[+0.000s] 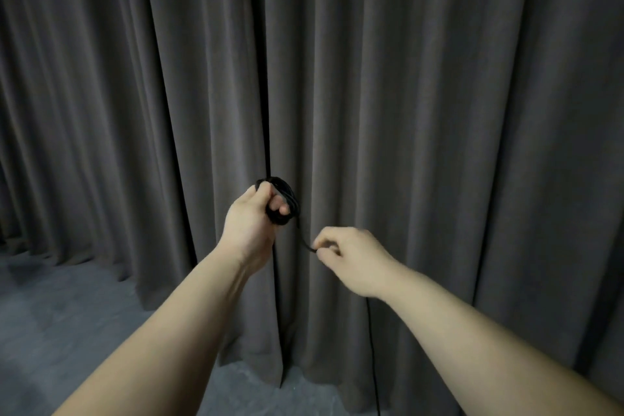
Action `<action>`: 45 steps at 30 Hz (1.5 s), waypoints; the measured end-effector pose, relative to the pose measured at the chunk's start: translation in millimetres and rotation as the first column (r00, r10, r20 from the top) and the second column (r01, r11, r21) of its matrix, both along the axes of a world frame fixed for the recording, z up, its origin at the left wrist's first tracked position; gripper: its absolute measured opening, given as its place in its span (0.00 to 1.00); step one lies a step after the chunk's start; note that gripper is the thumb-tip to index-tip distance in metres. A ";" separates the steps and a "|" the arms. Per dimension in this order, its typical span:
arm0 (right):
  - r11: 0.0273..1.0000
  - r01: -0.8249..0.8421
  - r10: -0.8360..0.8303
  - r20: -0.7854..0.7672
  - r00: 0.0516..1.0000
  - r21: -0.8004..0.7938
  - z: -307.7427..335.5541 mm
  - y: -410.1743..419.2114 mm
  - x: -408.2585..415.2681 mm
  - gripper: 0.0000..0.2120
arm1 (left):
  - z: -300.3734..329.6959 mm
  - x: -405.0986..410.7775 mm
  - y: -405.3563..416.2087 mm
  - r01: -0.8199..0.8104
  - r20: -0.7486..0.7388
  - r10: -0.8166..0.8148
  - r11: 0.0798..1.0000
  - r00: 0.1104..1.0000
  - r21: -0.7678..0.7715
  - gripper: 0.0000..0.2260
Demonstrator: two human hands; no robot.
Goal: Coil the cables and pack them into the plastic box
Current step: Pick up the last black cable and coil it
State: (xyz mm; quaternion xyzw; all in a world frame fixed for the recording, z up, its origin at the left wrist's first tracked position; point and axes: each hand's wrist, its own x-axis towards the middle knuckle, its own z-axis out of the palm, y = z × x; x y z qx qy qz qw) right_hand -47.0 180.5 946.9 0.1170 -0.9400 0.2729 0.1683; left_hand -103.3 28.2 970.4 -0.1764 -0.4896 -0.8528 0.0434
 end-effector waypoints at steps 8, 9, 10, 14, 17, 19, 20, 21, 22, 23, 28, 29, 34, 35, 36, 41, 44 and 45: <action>0.947 -0.248 0.216 -0.169 0.962 -0.204 51.7 -11.1 7.9 0.13 | -11.6 9.0 2.3 -0.125 -0.286 -0.023 0.863 0.958 -0.490 0.10; 0.931 -0.248 0.200 -0.194 0.960 -0.267 53.1 -8.7 7.5 0.11 | -11.9 9.9 2.1 -0.075 -0.288 -0.083 0.865 0.954 -0.496 0.11; 0.919 -0.246 0.187 -0.209 0.960 -0.307 53.6 -7.3 6.5 0.11 | -11.8 10.0 1.6 -0.045 -0.292 -0.123 0.859 0.949 -0.510 0.12; 0.919 -0.189 0.099 -0.263 0.960 -0.345 53.9 -8.4 3.0 0.12 | -11.7 9.6 1.2 0.010 -0.263 -0.190 0.827 0.946 -0.562 0.15; 0.912 -0.127 0.001 -0.306 0.952 -0.391 55.8 -4.6 -0.3 0.13 | -12.4 11.2 1.7 0.135 -0.216 -0.280 0.847 0.935 -0.514 0.13; 0.868 -0.138 -0.008 -0.292 0.957 -0.476 56.8 0.3 -2.6 0.11 | -12.2 11.3 1.4 0.137 -0.232 -0.311 0.821 0.922 -0.555 0.13; 0.835 -0.163 0.015 -0.275 0.961 -0.525 56.5 2.5 -3.3 0.11 | -12.2 12.1 1.2 0.107 -0.254 -0.315 0.793 0.914 -0.600 0.13; 0.801 -0.187 0.046 -0.254 0.966 -0.569 55.9 4.5 -3.4 0.10 | -12.5 12.9 1.4 0.078 -0.275 -0.323 0.764 0.906 -0.640 0.12; 0.770 -0.207 0.076 -0.234 0.969 -0.604 55.1 6.4 -3.6 0.09 | -12.5 14.4 1.8 0.061 -0.288 -0.331 0.744 0.898 -0.665 0.11; 0.746 -0.219 0.101 -0.218 0.971 -0.629 54.5 8.1 -3.2 0.08 | -12.8 15.4 2.2 0.056 -0.293 -0.338 0.735 0.894 -0.676 0.10; 0.690 -0.249 0.170 -0.183 0.968 -0.680 53.5 16.9 -5.3 0.08 | -12.2 18.7 5.2 0.160 -0.256 -0.405 0.752 0.878 -0.640 0.12; 0.682 -0.251 0.177 -0.178 0.968 -0.687 51.8 18.0 -5.9 0.09 | -12.5 17.4 5.8 0.175 -0.253 -0.406 0.765 0.878 -0.619 0.12; 0.787 -0.213 0.094 -0.229 0.969 -0.579 37.7 21.2 -9.5 0.08 | -14.2 13.2 7.6 0.230 -0.241 -0.386 0.839 0.890 -0.492 0.12; 0.840 -0.180 0.043 -0.267 0.963 -0.512 34.9 20.2 -9.1 0.07 | -14.3 13.1 7.9 0.229 -0.226 -0.364 0.856 0.903 -0.464 0.12; 0.891 -0.148 0.002 -0.323 0.946 -0.428 32.8 18.6 -6.9 0.06 | -13.9 13.4 8.5 0.224 -0.213 -0.342 0.871 0.915 -0.438 0.12; 0.988 -0.154 0.146 -0.190 0.971 -0.029 22.2 15.1 3.5 0.40 | -5.0 20.1 9.2 0.231 -0.138 -0.288 0.917 0.948 -0.324 0.13; 0.954 -0.220 0.219 -0.032 0.975 -0.202 17.3 12.5 -0.2 0.53 | -2.8 25.1 8.9 0.282 -0.119 -0.337 0.899 0.934 -0.335 0.13; 0.938 -0.228 0.228 -0.028 0.973 -0.262 17.4 12.1 -1.2 0.53 | -3.5 26.1 9.3 0.311 -0.115 -0.365 0.891 0.924 -0.332 0.13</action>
